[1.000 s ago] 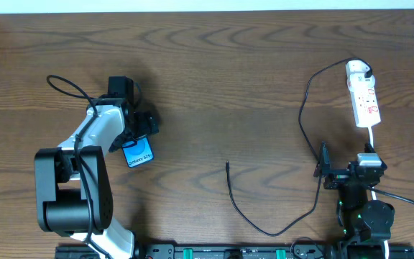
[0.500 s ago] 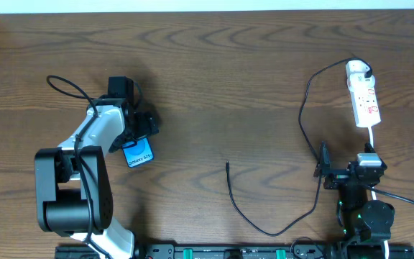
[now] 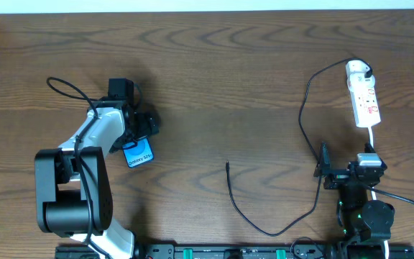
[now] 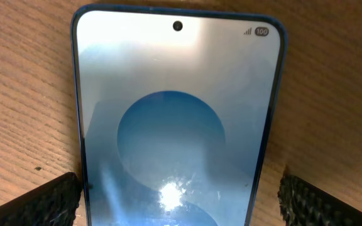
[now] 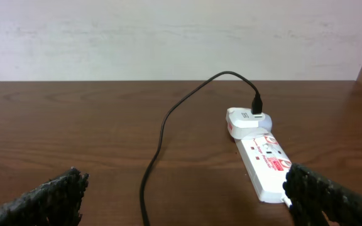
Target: Plug charger to phone and switch on socket
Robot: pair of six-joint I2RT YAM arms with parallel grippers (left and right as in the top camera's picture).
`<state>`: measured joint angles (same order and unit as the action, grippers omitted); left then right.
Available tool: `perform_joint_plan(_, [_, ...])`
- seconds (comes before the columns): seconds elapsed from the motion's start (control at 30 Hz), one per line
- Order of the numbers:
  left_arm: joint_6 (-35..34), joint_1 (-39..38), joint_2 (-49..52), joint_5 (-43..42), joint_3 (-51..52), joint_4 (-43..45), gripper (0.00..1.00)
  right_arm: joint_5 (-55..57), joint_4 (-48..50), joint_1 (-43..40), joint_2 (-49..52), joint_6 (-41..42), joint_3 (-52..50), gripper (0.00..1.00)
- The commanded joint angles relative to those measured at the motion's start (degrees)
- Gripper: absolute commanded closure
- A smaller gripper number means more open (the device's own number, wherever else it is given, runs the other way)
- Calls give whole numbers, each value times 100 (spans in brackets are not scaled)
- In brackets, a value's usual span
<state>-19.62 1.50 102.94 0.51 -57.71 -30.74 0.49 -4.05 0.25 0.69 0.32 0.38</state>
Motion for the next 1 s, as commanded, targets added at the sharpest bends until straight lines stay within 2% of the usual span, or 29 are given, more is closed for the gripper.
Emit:
perform_joint_plan(0.0, [50, 13, 81, 166, 188, -4, 0, 44, -24, 39, -37, -79, -7, 1])
perform_joint_plan(0.37, [157, 13, 81, 164, 188, -20, 0, 44, -24, 39, -37, -79, -7, 1])
perform_joint_plan(0.7, [160, 13, 81, 164, 188, -31, 7, 44, -24, 39, -37, -79, -7, 1])
perform_joint_plan(0.97, [201, 13, 81, 162, 188, -90, 8, 44, -24, 39, -37, -79, -7, 1])
